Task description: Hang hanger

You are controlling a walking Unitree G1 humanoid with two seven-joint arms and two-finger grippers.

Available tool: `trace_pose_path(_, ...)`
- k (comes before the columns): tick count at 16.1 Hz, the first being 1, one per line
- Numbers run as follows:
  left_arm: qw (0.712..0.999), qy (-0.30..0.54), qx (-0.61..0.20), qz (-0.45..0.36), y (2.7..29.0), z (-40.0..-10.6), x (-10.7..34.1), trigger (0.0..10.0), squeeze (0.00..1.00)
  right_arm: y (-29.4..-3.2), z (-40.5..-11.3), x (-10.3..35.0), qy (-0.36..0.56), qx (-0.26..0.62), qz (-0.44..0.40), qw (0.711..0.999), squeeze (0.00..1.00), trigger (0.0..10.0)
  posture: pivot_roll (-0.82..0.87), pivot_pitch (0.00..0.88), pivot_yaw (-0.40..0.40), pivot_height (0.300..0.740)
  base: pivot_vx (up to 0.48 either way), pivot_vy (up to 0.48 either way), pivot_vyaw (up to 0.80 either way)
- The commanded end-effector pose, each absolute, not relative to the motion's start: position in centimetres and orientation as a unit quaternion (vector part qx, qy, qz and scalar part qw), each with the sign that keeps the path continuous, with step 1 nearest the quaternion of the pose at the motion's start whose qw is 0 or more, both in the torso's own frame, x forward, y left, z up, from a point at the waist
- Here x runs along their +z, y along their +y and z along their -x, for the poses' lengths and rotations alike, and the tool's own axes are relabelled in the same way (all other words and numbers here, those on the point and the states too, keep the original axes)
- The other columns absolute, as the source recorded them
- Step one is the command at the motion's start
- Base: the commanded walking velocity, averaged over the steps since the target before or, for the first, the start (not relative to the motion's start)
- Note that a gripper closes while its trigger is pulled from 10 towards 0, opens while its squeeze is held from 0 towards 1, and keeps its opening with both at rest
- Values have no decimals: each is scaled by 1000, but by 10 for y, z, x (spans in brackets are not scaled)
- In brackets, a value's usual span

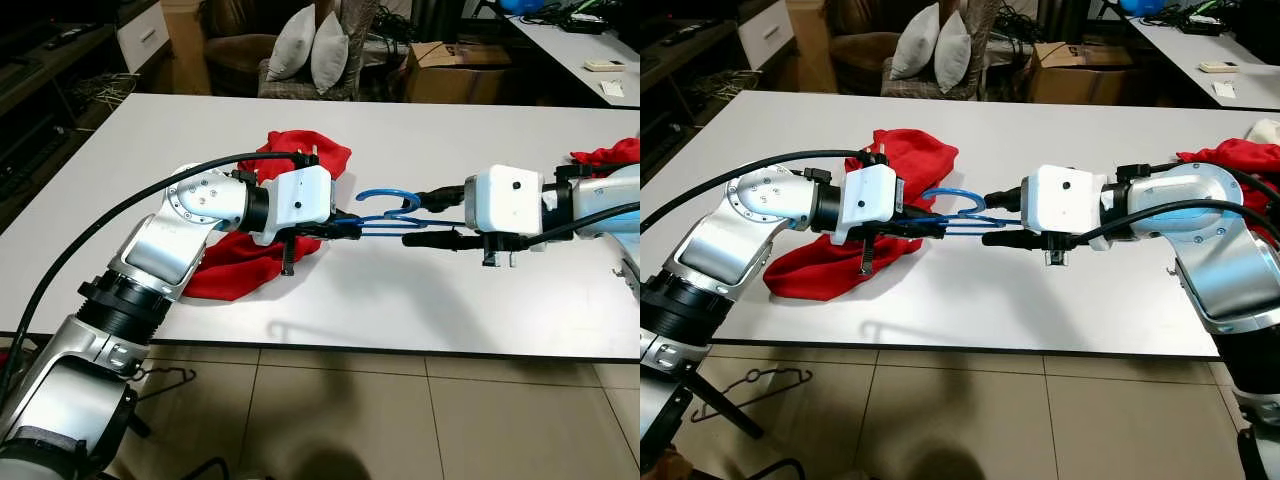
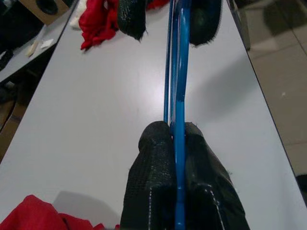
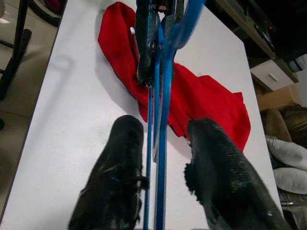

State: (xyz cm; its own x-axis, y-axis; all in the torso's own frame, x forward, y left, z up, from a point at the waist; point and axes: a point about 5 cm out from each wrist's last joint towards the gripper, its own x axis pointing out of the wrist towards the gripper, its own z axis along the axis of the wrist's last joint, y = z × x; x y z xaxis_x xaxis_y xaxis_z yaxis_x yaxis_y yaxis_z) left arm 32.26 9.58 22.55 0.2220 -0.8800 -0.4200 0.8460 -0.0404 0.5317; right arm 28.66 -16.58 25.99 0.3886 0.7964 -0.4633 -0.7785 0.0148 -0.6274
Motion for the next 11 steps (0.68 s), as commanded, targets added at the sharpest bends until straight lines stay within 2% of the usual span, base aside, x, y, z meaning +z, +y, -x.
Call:
trace_pose_path(1, 677, -31, -626, -386, 92, -323, 233, 0, 0, -163, -287, 264, -10, 557, 435, 707, 0, 0, -34, 0, 17, 740, 0, 0, 0)
trace_pose_path(11, 671, -40, -630, -389, 87, -323, 239, 0, 0, -167, -291, 254, 35, 553, 440, 706, 0, 0, -32, 0, 14, 740, 0, 0, 0)
